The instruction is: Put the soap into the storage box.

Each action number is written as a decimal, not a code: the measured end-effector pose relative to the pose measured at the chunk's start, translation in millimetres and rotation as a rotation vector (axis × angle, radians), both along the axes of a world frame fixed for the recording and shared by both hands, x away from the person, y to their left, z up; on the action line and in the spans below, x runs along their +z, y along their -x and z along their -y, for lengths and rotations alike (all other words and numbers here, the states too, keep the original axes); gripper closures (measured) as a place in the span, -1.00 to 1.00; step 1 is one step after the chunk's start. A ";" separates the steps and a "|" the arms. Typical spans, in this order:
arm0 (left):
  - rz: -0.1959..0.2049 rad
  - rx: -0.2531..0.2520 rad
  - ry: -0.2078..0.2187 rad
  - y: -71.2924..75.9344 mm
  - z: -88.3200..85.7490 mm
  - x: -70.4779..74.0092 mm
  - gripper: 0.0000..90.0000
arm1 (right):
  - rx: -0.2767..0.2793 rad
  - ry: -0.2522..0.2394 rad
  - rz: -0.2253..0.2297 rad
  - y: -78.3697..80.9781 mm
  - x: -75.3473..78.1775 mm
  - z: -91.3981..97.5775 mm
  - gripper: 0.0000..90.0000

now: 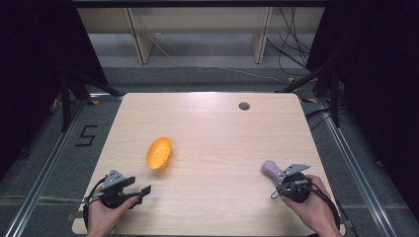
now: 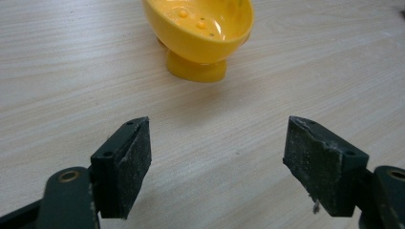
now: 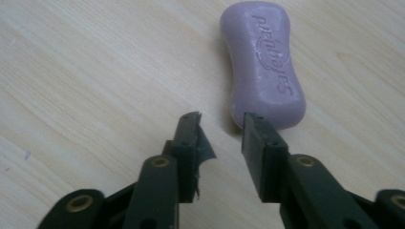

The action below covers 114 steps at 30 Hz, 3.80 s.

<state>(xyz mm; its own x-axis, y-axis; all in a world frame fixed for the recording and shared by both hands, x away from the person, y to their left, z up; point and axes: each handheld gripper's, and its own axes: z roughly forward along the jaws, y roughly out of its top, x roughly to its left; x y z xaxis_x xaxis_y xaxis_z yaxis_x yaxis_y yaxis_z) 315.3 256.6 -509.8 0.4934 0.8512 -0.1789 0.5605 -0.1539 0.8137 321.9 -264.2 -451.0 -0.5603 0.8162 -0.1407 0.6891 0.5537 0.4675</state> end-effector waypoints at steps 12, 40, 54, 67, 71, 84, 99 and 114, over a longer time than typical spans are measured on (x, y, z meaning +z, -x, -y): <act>-0.004 -0.019 0.007 1.1 0.4 -0.1 -0.47 | 0.047 0.050 -0.181 -35.5 14.1 -2.0 -0.11; 0.000 0.003 -0.005 1.3 0.0 0.7 -0.48 | 0.124 0.112 -0.324 -100.8 11.1 -10.3 -0.14; 0.001 -0.006 -0.008 0.8 -0.1 0.5 -0.48 | 0.113 0.158 -0.391 -117.7 -3.5 -19.1 -0.15; 0.001 0.000 -0.009 1.0 1.3 0.5 -0.48 | 0.050 0.180 -0.437 -119.5 -7.4 -24.8 -0.06; 0.004 -0.005 -0.008 0.7 0.7 0.3 -0.48 | 0.060 0.184 -0.435 -119.8 -10.3 -26.1 -0.04; 0.001 -0.004 -0.005 0.6 1.2 -0.1 -0.47 | 0.045 0.204 -0.453 -119.9 -18.2 -29.1 0.08; 0.007 -0.005 -0.011 0.1 -0.1 0.0 -0.47 | 0.174 0.254 -0.383 -116.8 -20.2 -25.4 0.11; 0.004 -0.001 -0.002 0.8 0.3 0.7 -0.47 | 0.295 0.275 -0.215 -93.1 -15.7 -26.8 0.11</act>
